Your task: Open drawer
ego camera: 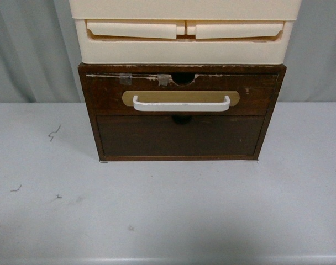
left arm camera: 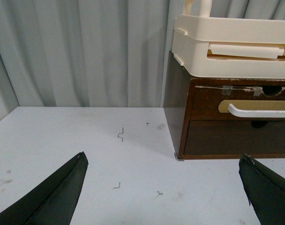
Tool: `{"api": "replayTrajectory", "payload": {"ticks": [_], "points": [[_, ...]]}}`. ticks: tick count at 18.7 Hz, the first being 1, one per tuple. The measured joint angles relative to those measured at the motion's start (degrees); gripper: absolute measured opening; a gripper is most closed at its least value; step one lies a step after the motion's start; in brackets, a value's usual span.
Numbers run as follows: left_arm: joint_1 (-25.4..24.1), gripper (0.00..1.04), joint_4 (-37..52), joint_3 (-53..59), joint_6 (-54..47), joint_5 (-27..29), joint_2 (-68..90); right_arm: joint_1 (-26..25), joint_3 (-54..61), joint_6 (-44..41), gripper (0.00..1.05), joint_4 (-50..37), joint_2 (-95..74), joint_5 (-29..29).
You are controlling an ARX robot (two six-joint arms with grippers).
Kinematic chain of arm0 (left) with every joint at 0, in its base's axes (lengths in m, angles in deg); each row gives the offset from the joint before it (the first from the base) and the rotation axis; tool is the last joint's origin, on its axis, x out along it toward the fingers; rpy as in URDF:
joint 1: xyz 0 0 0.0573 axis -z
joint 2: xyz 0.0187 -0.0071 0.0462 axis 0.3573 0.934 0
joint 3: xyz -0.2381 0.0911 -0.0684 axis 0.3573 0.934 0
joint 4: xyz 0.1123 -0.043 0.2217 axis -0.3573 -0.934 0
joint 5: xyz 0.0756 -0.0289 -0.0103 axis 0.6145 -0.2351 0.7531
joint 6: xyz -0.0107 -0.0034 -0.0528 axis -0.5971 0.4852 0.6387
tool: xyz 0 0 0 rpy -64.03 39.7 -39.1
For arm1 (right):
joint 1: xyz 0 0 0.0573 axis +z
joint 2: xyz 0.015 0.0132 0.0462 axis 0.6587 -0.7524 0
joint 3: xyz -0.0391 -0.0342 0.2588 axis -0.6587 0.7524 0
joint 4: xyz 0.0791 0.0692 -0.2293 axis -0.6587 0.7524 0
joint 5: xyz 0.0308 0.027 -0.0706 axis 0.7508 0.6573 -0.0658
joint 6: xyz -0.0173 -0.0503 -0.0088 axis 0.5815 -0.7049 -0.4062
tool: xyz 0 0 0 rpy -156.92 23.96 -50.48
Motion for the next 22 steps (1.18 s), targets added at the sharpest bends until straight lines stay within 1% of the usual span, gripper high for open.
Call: {"api": "replayTrajectory", "payload": {"ticks": [22], "points": [[0.0,0.98,0.0,0.0,0.0,0.0,0.0,0.0,0.0,0.0,0.98,0.0,0.0,0.0]]}}
